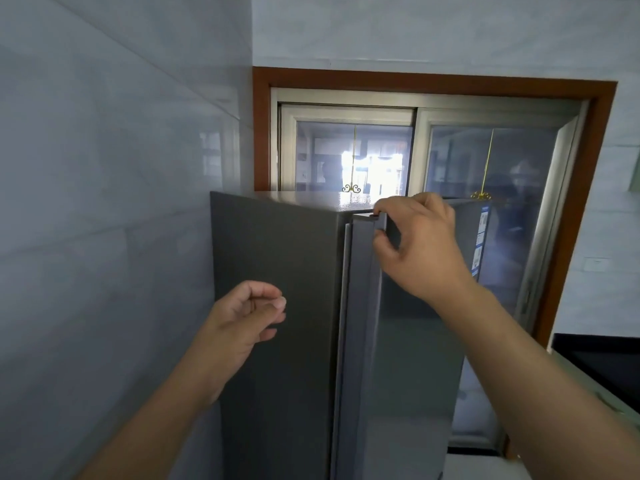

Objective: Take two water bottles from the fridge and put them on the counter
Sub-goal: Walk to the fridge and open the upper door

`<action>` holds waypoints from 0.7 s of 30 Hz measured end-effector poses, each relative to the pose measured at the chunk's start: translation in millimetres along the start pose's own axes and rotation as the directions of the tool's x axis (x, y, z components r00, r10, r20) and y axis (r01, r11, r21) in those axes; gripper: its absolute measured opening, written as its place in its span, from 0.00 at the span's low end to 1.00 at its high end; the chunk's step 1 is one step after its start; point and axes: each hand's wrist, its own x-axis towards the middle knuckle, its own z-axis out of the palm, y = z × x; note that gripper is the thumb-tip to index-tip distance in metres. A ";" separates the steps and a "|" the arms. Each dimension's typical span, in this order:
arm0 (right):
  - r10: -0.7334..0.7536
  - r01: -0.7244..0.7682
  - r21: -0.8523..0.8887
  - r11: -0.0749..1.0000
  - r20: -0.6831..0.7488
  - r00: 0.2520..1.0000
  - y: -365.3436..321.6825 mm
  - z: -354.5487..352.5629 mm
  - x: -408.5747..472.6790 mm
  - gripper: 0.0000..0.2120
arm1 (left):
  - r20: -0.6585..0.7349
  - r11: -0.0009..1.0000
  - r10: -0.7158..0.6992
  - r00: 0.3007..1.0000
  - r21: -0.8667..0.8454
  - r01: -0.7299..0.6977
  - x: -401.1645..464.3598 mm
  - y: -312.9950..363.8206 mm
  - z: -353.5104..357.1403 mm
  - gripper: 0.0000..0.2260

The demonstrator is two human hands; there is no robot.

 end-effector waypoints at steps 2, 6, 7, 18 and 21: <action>0.036 -0.035 0.021 0.999 -0.027 0.999 3.1 -10.7 -10.4 0.14 | -0.015 1.000 -0.004 1.000 0.005 0.004 -3.5 0.7 -2.7 0.13; 0.130 -0.125 0.066 0.990 -0.073 0.989 14.1 -44.8 -34.1 0.16 | -0.029 1.000 -0.015 0.999 0.002 0.015 -9.6 1.5 5.4 0.10; 0.143 -0.138 0.064 0.988 -0.080 0.987 18.2 -53.9 -39.3 0.15 | -0.031 1.000 -0.016 0.999 -0.004 0.016 -11.2 1.9 11.4 0.09; 0.332 -0.300 0.177 0.937 -0.190 0.924 95.0 -179.3 -104.6 0.10 | 0.019 1.000 -0.012 1.000 0.011 0.012 -43.9 5.7 143.6 0.07; 0.410 -0.360 0.259 0.896 -0.176 0.895 125.5 -213.4 -118.5 0.13 | 0.017 0.999 -0.050 0.999 0.011 0.050 -56.0 3.2 189.1 0.05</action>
